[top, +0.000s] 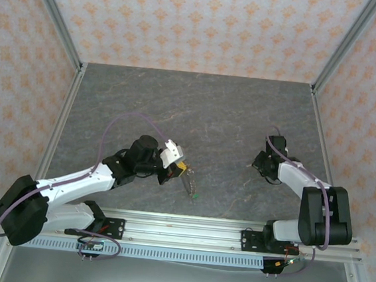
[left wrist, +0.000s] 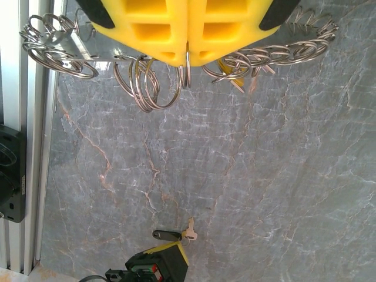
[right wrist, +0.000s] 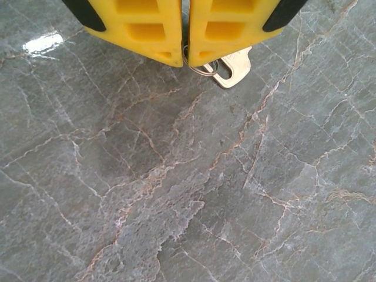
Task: Put the keys on the keyring
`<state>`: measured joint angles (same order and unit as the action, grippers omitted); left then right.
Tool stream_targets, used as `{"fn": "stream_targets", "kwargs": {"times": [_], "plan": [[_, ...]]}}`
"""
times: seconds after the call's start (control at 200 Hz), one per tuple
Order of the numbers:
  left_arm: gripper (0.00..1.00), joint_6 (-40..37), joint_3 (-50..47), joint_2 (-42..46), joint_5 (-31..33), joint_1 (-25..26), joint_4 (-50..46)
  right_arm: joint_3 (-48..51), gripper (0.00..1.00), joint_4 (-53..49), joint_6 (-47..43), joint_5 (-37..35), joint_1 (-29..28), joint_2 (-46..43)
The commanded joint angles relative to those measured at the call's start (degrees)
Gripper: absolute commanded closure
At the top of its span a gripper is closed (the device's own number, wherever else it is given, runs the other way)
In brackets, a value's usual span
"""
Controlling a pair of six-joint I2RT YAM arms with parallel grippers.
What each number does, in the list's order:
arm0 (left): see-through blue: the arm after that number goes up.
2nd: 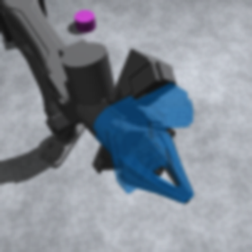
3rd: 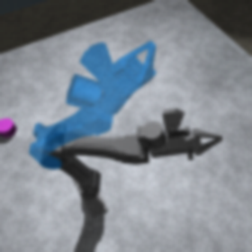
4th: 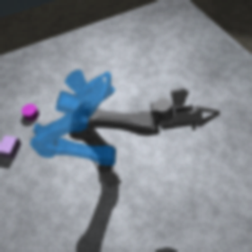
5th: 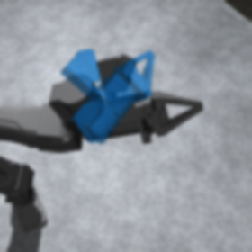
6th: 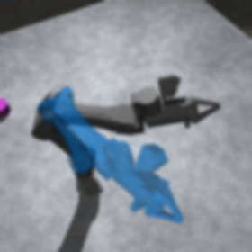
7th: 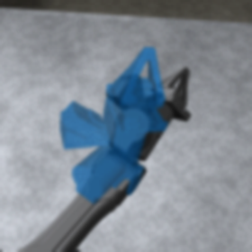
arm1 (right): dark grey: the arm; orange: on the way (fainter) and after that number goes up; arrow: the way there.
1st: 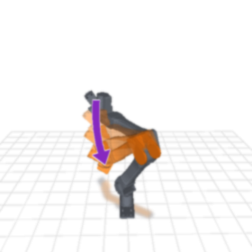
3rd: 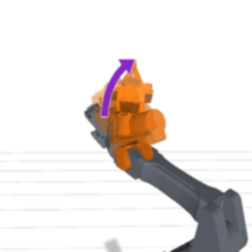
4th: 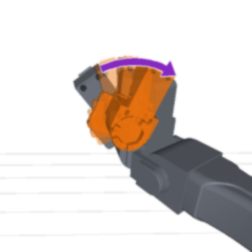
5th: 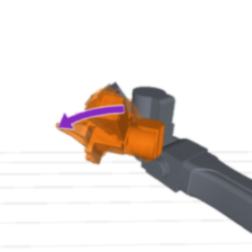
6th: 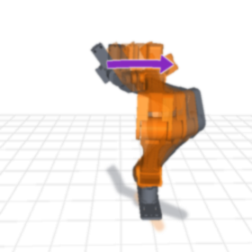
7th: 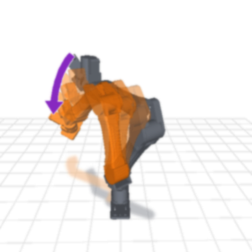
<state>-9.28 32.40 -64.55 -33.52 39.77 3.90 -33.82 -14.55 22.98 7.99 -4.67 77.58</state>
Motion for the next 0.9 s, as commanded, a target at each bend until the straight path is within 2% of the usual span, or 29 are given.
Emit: {"fn": "stream_targets", "kwargs": {"times": [0.0,0.335,0.741,0.896], "plan": [[1.0,1.44,1.27,3.29,1.46,0.35,-0.67,1.3,0.88,0.23,0.5,0.43,0.46,-1.71],[1.0,3.99,-0.77,10.5,6.27,0.29,-3.69,2.14,0.74,1.75,-0.28,1.36,0.44,-2.45],[1.0,5.73,0.56,14.35,9.15,0.13,-8.69,3.68,0.69,3.32,0.25,0.65,0.45,-4.92],[1.0,6.21,1.38,14.47,8.06,-1.16,-9.42,3.88,0.68,2.86,0.3,-0.2,0.45,-6.71]]}}
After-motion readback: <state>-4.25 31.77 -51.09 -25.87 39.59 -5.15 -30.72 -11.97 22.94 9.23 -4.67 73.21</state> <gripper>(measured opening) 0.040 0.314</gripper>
